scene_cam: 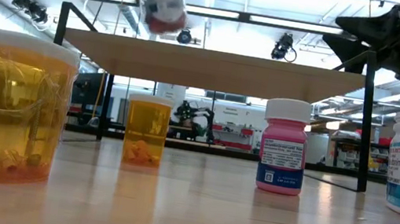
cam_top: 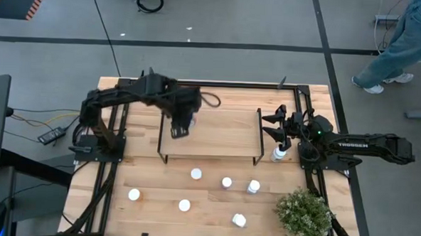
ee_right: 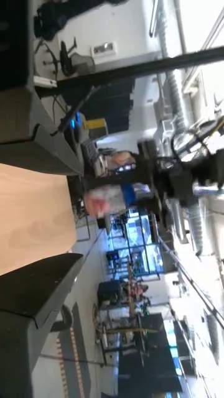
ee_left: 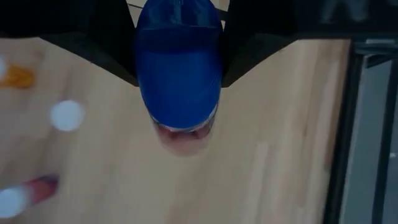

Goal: Pick and place medicine bottles onto shelf by color
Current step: Put the blue medicine bottle on the shelf

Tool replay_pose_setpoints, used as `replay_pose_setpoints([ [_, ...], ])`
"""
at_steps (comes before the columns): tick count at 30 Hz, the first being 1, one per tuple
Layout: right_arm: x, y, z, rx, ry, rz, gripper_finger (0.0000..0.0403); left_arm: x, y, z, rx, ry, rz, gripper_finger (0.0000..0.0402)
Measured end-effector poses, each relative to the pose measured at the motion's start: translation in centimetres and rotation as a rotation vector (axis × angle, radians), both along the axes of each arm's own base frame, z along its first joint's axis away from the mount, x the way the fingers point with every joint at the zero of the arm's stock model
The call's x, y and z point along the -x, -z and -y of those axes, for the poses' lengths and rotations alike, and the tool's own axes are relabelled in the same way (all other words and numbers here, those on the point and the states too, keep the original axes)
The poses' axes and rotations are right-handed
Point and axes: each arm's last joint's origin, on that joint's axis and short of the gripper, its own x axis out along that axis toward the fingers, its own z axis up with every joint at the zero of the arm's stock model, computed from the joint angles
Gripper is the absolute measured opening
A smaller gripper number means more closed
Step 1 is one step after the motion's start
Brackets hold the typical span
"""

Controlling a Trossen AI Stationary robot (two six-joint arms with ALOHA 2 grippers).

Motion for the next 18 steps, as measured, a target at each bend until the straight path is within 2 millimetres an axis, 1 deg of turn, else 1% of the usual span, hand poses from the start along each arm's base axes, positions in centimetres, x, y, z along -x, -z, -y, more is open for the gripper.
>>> replay_pose_setpoints([
  [2, 0.0, 0.1, 0.0, -0.012, -0.009, -0.006, 0.0225, 0.2, 0.3, -1.3, 0.011, 0.007, -0.018, 0.0195],
  [5, -0.1, 0.3, 0.0, -0.023, -0.012, -0.030, 0.0225, 0.1, 0.9, -3.2, 0.009, 0.018, -0.050, 0.0215],
  [9, -0.2, 0.6, 0.0, -0.043, -0.015, -0.058, 0.0225, 0.0, 1.5, -4.9, 0.015, 0.052, -0.078, 0.0222],
  [12, -0.2, 0.6, 0.0, -0.052, -0.016, -0.064, 0.0225, -0.6, 2.3, -5.7, 0.013, 0.100, -0.109, 0.0211],
  [15, -0.2, 0.6, 0.0, -0.051, -0.016, -0.064, 0.0225, -1.1, 3.0, -5.9, 0.005, 0.176, -0.142, 0.0202],
  [18, -0.2, 0.6, 0.0, -0.051, -0.016, -0.063, 0.0225, -1.9, 4.0, -6.1, -0.015, 0.220, -0.186, 0.0204],
])
